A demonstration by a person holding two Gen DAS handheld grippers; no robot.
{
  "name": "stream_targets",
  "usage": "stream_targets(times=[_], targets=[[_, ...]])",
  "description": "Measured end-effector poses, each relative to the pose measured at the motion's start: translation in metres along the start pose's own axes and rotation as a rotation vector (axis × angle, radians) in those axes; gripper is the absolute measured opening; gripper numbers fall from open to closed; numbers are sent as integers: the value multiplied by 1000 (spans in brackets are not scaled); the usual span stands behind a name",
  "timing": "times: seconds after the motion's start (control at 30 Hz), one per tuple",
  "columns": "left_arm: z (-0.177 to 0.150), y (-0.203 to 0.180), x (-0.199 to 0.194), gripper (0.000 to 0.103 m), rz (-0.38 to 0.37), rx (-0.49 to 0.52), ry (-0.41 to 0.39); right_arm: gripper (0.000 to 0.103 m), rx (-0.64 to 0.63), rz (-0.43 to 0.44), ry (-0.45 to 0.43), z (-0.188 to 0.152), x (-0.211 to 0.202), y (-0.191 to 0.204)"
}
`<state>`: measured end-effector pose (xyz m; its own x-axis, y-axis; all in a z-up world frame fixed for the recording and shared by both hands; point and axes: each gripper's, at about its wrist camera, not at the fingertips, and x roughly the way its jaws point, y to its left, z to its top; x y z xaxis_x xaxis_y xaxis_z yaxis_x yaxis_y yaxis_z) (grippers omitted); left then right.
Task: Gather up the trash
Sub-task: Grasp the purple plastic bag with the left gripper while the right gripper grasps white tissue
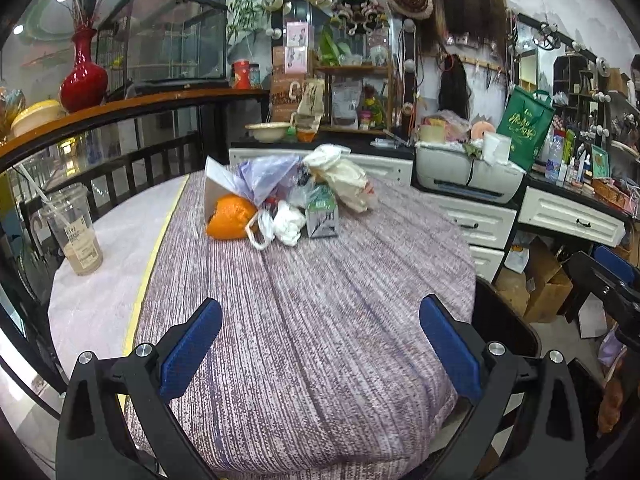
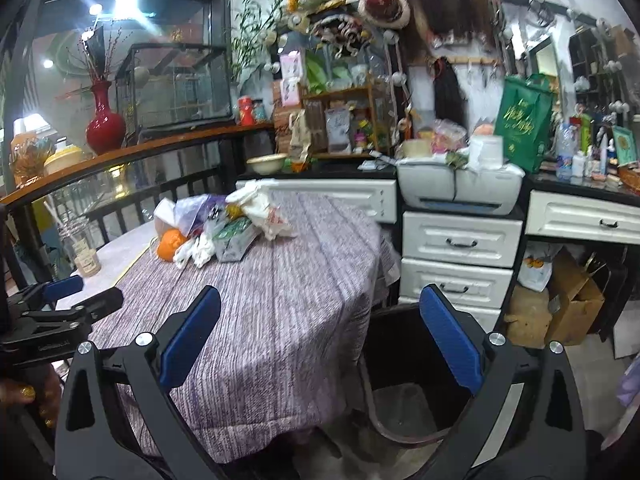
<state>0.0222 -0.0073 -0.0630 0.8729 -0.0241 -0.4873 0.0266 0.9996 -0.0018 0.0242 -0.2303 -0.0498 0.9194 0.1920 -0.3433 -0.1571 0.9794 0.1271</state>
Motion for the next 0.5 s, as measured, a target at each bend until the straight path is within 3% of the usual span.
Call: stream_targets(times=[0.17,0.3,0.5], targets=[[3,15,28,98,-5,-1,92,98,-68,43,134,-4,33,12],[14,36,53,98,-8,-19,149,98,-124,67,188,3,65,23],[49,65,78,98,-10,-51,130,98,-137,116,286,17,124,37]])
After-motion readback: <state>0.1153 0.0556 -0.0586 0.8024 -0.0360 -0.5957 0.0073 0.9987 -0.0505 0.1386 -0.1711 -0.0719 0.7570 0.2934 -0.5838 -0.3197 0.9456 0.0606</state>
